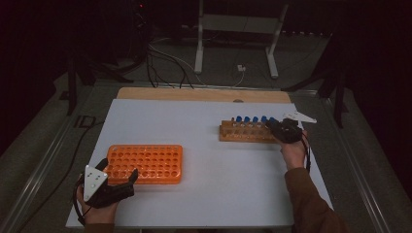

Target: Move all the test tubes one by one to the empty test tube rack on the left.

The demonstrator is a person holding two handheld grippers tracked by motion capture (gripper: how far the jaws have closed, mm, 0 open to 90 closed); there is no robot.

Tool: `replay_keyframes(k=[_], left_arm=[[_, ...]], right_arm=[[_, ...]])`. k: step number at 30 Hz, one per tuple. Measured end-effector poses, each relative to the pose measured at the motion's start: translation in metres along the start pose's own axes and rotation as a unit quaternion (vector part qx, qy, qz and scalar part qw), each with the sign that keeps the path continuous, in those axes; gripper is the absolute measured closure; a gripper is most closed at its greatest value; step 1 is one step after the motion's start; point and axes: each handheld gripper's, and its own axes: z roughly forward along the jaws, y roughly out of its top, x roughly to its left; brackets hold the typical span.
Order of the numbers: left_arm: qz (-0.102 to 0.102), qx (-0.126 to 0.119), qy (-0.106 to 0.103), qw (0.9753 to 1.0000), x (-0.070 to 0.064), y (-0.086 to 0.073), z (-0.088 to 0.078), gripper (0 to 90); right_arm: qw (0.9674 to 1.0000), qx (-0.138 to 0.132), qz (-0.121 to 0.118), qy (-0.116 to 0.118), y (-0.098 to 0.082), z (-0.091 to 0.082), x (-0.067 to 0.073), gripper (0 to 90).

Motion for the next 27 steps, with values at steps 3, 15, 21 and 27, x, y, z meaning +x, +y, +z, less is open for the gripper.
replay_keyframes(k=[3, 15, 21, 27], left_arm=[[0.0, 0.0, -0.001, 1.0, 0.0, 0.0, 0.0, 0.5], [0.0, 0.002, -0.003, 1.0, 0.0, 0.0, 0.001, 0.8], [0.0, 0.003, -0.003, 1.0, 0.0, 0.0, 0.001, 0.8], [0.002, 0.003, -0.004, 1.0, 0.0, 0.0, 0.001, 0.8]], right_arm=[[1.0, 0.003, -0.005, -0.008, 0.001, 0.0, 0.002, 75.9], [0.9999, 0.004, 0.001, -0.014, 0.002, -0.001, 0.002, 76.8], [0.9998, -0.009, 0.003, -0.017, 0.006, -0.006, 0.003, 76.9], [0.9996, -0.022, 0.004, -0.017, 0.012, -0.013, 0.003, 76.9]])
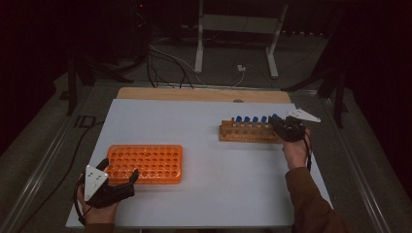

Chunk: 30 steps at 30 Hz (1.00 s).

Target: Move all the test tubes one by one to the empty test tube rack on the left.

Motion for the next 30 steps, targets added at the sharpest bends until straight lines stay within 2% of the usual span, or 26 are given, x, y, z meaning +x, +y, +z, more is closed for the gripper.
replay_keyframes(k=[10, 18, 23, 26, 30], left_arm=[[-0.001, 0.001, 0.0, 1.0, 0.0, 0.0, 0.0, 0.8], [0.003, 0.005, -0.003, 1.0, -0.001, 0.0, 0.001, 0.8], [0.005, 0.01, -0.006, 0.9999, -0.003, 0.0, 0.003, 0.8], [0.006, 0.012, -0.012, 0.9998, -0.004, 0.0, 0.004, 0.8], [-0.009, 0.012, -0.033, 0.9993, -0.006, 0.002, 0.008, 0.8]], right_arm=[[0.9999, -0.016, 0.002, 0.002, 0.018, -0.012, -0.002, 77.0], [0.9996, -0.025, -0.011, 0.009, 0.033, -0.022, 0.0, 77.0], [0.9991, -0.03, -0.016, 0.023, 0.04, -0.03, 0.003, 77.1], [0.9989, -0.027, -0.019, 0.032, 0.04, -0.033, 0.005, 77.0], [0.9986, -0.022, -0.02, 0.044, 0.039, -0.035, 0.008, 77.0]])
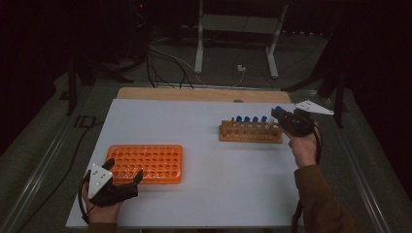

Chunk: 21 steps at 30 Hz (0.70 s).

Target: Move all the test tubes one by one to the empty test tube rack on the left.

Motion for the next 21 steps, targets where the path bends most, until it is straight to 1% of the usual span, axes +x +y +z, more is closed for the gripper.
replay_keyframes(k=[1, 2, 4, 5, 6, 9, 10, 11, 12, 14, 15, 16, 17, 19, 21], left_arm=[[0.0, 0.0, 0.0, 1.0, 0.0, 0.0, 0.0, 0.8], [-0.003, -0.002, -0.01, 0.9999, -0.002, 0.002, 0.002, 0.8], [0.001, -0.003, -0.014, 0.9999, -0.004, 0.004, 0.002, 0.8], [0.001, -0.009, -0.024, 0.9997, -0.006, 0.007, 0.003, 0.8], [0.002, -0.01, -0.028, 0.9996, -0.007, 0.009, 0.004, 0.8], [0.006, -0.013, -0.034, 0.9993, -0.009, 0.015, 0.005, 0.8], [0.006, -0.013, -0.034, 0.9993, -0.009, 0.015, 0.005, 0.8], [0.006, -0.016, -0.036, 0.9992, -0.01, 0.017, 0.006, 0.8], [0.011, -0.014, -0.038, 0.9991, -0.013, 0.022, 0.007, 0.8], [0.01, -0.015, -0.041, 0.999, -0.013, 0.024, 0.007, 0.8], [0.003, -0.016, -0.049, 0.9987, -0.015, 0.029, 0.009, 0.8], [0.004, -0.017, -0.051, 0.9985, -0.016, 0.031, 0.011, 0.8], [0.004, -0.017, -0.051, 0.9985, -0.016, 0.031, 0.011, 0.8], [0.01, -0.016, -0.049, 0.9986, -0.019, 0.038, 0.015, 0.8], [0.011, -0.018, -0.051, 0.9985, -0.022, 0.042, 0.018, 0.8]], right_arm=[[1.0, 0.001, -0.003, 0.002, 0.0, 0.0, 0.001, 77.0], [1.0, 0.001, -0.005, 0.006, 0.0, -0.001, 0.002, 77.0], [0.9999, 0.003, -0.007, 0.011, 0.0, -0.002, 0.005, 77.0], [0.9998, 0.003, -0.011, 0.014, -0.001, -0.003, 0.007, 77.0], [0.9998, 0.002, -0.009, 0.019, -0.001, -0.004, 0.008, 77.0], [0.9995, 0.003, -0.008, 0.031, -0.001, -0.003, 0.013, 77.0], [0.9993, 0.003, -0.007, 0.037, -0.001, -0.003, 0.015, 77.0], [0.9991, 0.004, -0.009, 0.04, -0.002, -0.003, 0.018, 77.0], [0.999, 0.004, -0.011, 0.044, -0.002, -0.003, 0.021, 77.0], [0.9985, 0.004, -0.014, 0.054, -0.002, -0.003, 0.026, 77.0], [0.9982, 0.004, -0.015, 0.058, -0.002, -0.003, 0.029, 77.0], [0.9979, 0.004, -0.017, 0.063, -0.002, -0.003, 0.031, 77.0], [0.9976, 0.004, -0.019, 0.067, -0.002, -0.003, 0.034, 77.0], [0.9968, 0.005, -0.019, 0.077, -0.003, -0.003, 0.039, 77.0], [0.9961, 0.006, -0.024, 0.085, -0.004, -0.002, 0.045, 77.0]])
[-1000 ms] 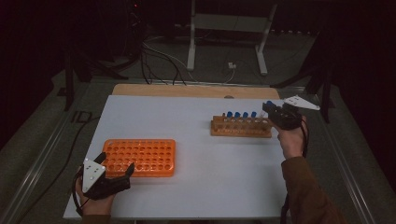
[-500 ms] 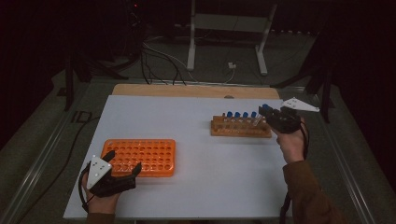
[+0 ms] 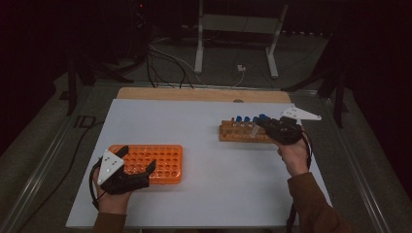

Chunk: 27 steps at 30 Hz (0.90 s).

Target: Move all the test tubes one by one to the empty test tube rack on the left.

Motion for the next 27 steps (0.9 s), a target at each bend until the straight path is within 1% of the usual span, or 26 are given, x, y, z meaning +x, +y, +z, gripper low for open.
replay_keyframes(k=[4, 5, 6, 8, 10, 11, 12, 13, 14, 15, 17, 18, 19, 20, 21, 22, 23, 24, 27], left_arm=[[0.012, 0.004, -0.005, 0.9999, -0.006, 0.006, 0.007, 0.8], [0.012, 0.004, -0.005, 0.9999, -0.006, 0.006, 0.007, 0.8], [0.014, 0.004, -0.007, 0.9999, -0.007, 0.007, 0.009, 0.8], [0.017, 0.006, -0.011, 0.9998, -0.011, 0.009, 0.013, 0.8], [0.021, 0.008, -0.021, 0.9995, -0.017, 0.013, 0.02, 0.8], [0.021, 0.008, -0.021, 0.9995, -0.017, 0.013, 0.02, 0.8], [0.022, 0.007, -0.024, 0.9994, -0.019, 0.014, 0.023, 0.8], [0.023, 0.008, -0.028, 0.9993, -0.022, 0.015, 0.026, 0.8], [0.026, 0.009, -0.034, 0.999, -0.028, 0.016, 0.032, 0.8], [0.026, 0.009, -0.034, 0.999, -0.028, 0.016, 0.032, 0.8], [0.031, 0.012, -0.042, 0.9986, -0.033, 0.018, 0.038, 0.8], [0.034, 0.014, -0.045, 0.9983, -0.036, 0.019, 0.041, 0.8], [0.039, 0.016, -0.051, 0.9978, -0.042, 0.021, 0.048, 0.8], [0.039, 0.016, -0.051, 0.9978, -0.042, 0.021, 0.048, 0.8], [0.042, 0.017, -0.059, 0.9972, -0.048, 0.023, 0.053, 0.8], [0.042, 0.017, -0.059, 0.9972, -0.048, 0.023, 0.053, 0.8], [0.042, 0.015, -0.069, 0.9966, -0.054, 0.025, 0.059, 0.8], [0.042, 0.015, -0.069, 0.9966, -0.054, 0.025, 0.059, 0.8], [0.046, 0.017, -0.083, 0.9954, -0.064, 0.026, 0.069, 0.8]], right_arm=[[0.9998, 0.002, -0.003, 0.019, 0.001, 0.002, 0.011, 77.0], [0.9998, 0.002, -0.003, 0.019, 0.001, 0.002, 0.011, 77.0], [0.9996, 0.004, -0.006, 0.029, 0.001, 0.003, 0.017, 76.9], [0.9991, 0.006, -0.015, 0.038, 0.001, 0.004, 0.025, 76.9], [0.9985, 0.008, -0.024, 0.049, 0.001, 0.006, 0.033, 76.9], [0.9985, 0.008, -0.024, 0.049, 0.001, 0.006, 0.033, 76.9], [0.9977, 0.009, -0.031, 0.06, 0.0, 0.007, 0.04, 76.9], [0.9977, 0.009, -0.031, 0.06, 0.0, 0.007, 0.04, 76.9], [0.9969, 0.011, -0.036, 0.069, 0.0, 0.009, 0.048, 76.9], [0.9965, 0.012, -0.04, 0.073, 0.0, 0.009, 0.051, 76.9], [0.9955, 0.014, -0.045, 0.082, 0.0, 0.011, 0.058, 76.9], [0.9949, 0.015, -0.046, 0.088, 0.0, 0.012, 0.061, 76.9], [0.9945, 0.017, -0.048, 0.091, 0.0, 0.012, 0.064, 76.9], [0.9941, 0.017, -0.051, 0.094, 0.0, 0.013, 0.067, 76.9], [0.9936, 0.018, -0.054, 0.098, 0.0, 0.014, 0.07, 76.9], [0.9932, 0.019, -0.054, 0.101, 0.0, 0.014, 0.072, 76.9], [0.9927, 0.018, -0.057, 0.105, 0.001, 0.015, 0.075, 76.9], [0.9923, 0.02, -0.058, 0.107, 0.001, 0.015, 0.077, 76.9], [0.9909, 0.023, -0.062, 0.117, 0.001, 0.017, 0.084, 76.9]])
